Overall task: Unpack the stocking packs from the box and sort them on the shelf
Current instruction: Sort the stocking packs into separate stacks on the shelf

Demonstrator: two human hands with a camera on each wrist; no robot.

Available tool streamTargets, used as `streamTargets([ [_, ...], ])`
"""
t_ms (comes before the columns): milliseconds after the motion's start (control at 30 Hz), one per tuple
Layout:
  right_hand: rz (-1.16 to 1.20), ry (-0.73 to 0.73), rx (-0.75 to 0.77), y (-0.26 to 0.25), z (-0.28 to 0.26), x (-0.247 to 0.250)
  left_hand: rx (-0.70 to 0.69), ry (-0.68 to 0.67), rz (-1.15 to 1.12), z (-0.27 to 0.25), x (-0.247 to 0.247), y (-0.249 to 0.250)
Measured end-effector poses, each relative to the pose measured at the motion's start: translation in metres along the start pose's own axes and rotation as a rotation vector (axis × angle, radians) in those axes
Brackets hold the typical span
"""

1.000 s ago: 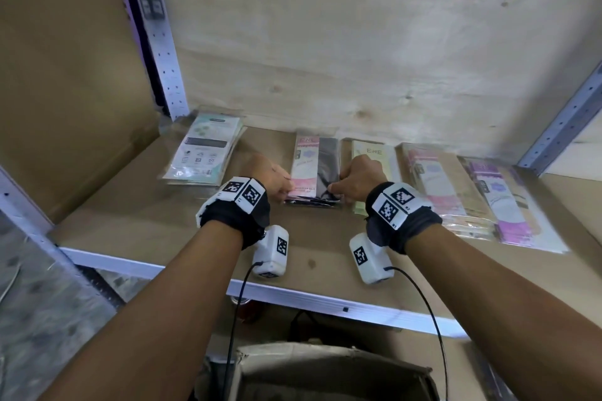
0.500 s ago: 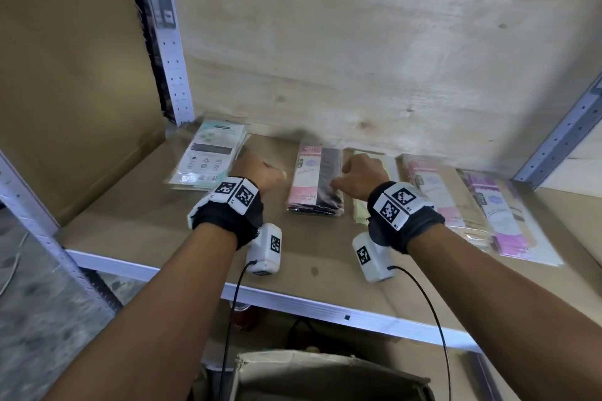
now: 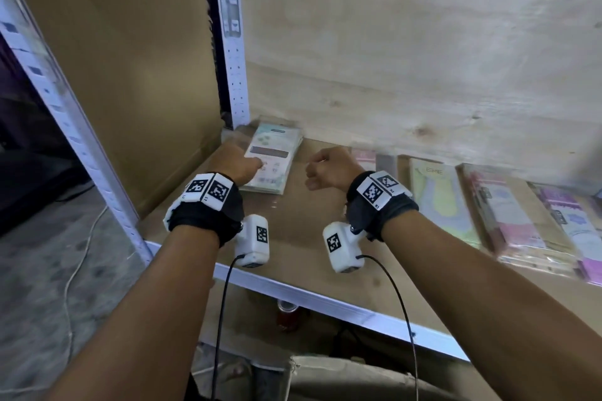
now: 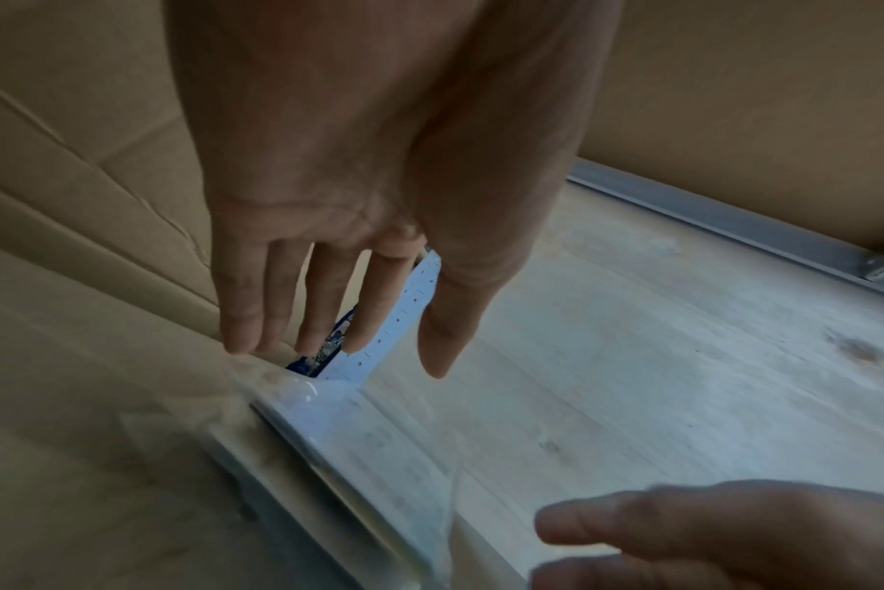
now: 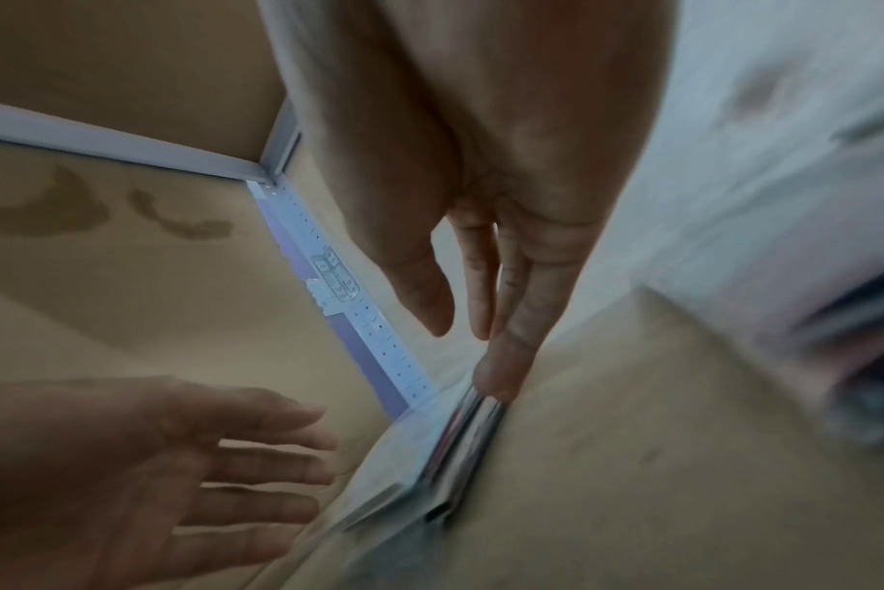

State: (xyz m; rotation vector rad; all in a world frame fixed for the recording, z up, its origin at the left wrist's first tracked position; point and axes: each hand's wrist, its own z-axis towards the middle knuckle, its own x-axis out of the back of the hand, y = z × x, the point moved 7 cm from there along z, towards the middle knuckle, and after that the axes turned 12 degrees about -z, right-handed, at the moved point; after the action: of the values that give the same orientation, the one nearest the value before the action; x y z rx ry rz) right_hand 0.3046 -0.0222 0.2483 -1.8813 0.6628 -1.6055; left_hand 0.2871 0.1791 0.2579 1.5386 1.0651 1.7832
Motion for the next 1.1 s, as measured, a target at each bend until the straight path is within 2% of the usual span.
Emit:
streamTargets([
  [100, 0.167, -0.065, -0.033, -0.012, 0.008, -0.028, -0.058, -0.045, 0.039, -0.001, -0.001, -0.001],
  [233, 0.198, -0.041, -0.035, -0.014, 0.009, -0.042, -0.001, -0.052, 0.038, -0.003, -0.001, -0.006],
  [333, 0.174, -0.018, -0.036, -0.005, 0.005, -0.036, 0.072, -0.081, -0.041, -0.003, -0.003, -0.010],
  [433, 0.251, -0.068, -0.073, 0.008, -0.005, -0.028, 0.191, -0.170, -0.183, -0.010, -0.015, -0.016],
  [500, 0.305, -0.099, -0.080, 0.015, -0.014, -0.019, 0.197, -0.189, -0.189, -0.013, -0.020, -0.014],
  [567, 0.323, -0.098, -0.059, 0.019, -0.024, -0.005, 0.146, -0.152, -0.240, -0.015, -0.021, -0.004],
  [633, 0.289, -0.068, -0.014, 0.021, -0.036, 0.014, 0.173, -0.153, -0.443, -0.023, -0.027, 0.008],
  [733, 0.199, 0.050, 0.128, 0.016, -0.059, 0.045, 0.246, -0.231, -0.768, -0.036, -0.044, 0.028],
  [833, -0.010, 0.193, 0.286, 0.010, -0.089, 0.074, 0.274, -0.313, -0.964, -0.048, -0.060, 0.049],
  [900, -0.183, 0.232, 0.358, 0.012, -0.107, 0.087, 0.258, -0.339, -1.077, -0.054, -0.069, 0.061],
  [1000, -0.301, 0.198, 0.396, 0.028, -0.130, 0.100, 0.217, -0.386, -1.119, -0.065, -0.086, 0.074],
  [1067, -0.226, 0.189, 0.408, 0.047, -0.142, 0.112, 0.206, -0.439, -1.100, -0.072, -0.099, 0.077],
  [1100, -0.161, 0.238, 0.367, 0.060, -0.146, 0.121, 0.198, -0.476, -1.093, -0.077, -0.105, 0.080],
])
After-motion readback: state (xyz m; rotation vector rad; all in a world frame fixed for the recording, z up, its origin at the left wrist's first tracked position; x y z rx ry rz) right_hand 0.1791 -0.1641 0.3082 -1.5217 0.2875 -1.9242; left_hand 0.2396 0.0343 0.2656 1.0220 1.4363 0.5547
